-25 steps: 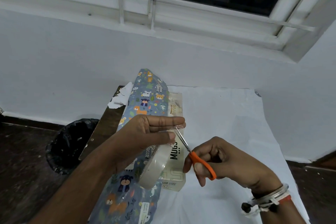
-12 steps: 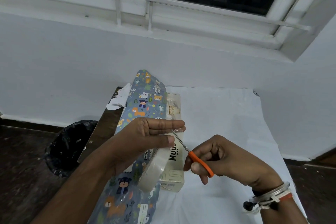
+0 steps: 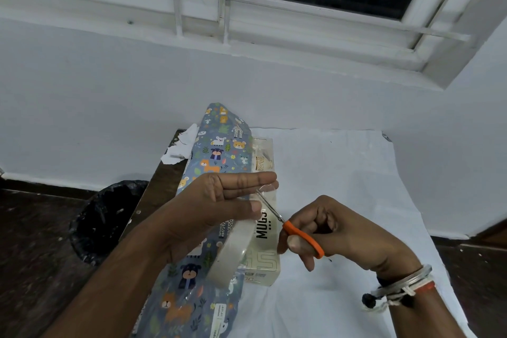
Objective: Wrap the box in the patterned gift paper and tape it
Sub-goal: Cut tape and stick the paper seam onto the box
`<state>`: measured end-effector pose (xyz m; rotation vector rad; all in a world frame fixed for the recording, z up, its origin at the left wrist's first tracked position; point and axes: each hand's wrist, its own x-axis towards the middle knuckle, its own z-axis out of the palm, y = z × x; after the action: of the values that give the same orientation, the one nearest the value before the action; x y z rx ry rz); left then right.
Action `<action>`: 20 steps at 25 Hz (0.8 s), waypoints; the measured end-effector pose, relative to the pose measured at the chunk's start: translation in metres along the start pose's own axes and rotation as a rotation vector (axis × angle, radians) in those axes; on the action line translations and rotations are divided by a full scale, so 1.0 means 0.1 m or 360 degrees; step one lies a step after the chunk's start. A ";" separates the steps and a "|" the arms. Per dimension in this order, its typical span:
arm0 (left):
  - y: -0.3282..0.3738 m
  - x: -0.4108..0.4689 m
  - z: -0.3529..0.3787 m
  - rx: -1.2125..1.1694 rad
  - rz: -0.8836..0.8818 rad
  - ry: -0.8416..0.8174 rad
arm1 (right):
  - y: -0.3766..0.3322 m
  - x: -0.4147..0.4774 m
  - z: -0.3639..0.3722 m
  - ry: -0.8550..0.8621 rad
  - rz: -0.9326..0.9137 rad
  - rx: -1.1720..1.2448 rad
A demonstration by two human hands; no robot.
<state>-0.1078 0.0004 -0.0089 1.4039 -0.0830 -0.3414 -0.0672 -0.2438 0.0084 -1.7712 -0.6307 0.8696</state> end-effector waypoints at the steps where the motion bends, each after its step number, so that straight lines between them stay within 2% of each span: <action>1: 0.01 0.00 0.00 0.0012 0.0009 -0.0005 | 0.00 0.00 0.00 -0.0005 -0.0005 0.0010; 7: 0.02 -0.01 -0.05 0.0006 0.0109 -0.0019 | 0.05 0.05 0.03 -0.0025 0.0026 -0.0086; 10: 0.02 -0.01 -0.09 -0.0011 0.0169 0.0028 | 0.09 0.07 0.07 0.0073 0.0070 -0.0239; 13: 0.04 -0.03 -0.15 -0.0075 0.0227 0.0046 | 0.11 0.09 0.09 0.0390 0.0081 -0.0347; 16: 0.06 -0.04 -0.18 -0.0080 0.0302 0.0073 | 0.11 0.21 0.13 0.0882 0.0072 -0.0764; 18: 0.06 -0.04 -0.20 -0.0081 0.0336 0.0089 | 0.07 0.33 0.21 0.1008 0.0185 -0.1035; 20: 0.05 -0.03 -0.23 -0.0047 0.0365 0.0088 | 0.01 0.47 0.28 0.0970 0.0302 -0.1372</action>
<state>-0.1043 0.0235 -0.0074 1.3579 -0.1912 -0.1134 -0.0614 -0.1926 -0.0109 -2.7420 -0.4486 0.1000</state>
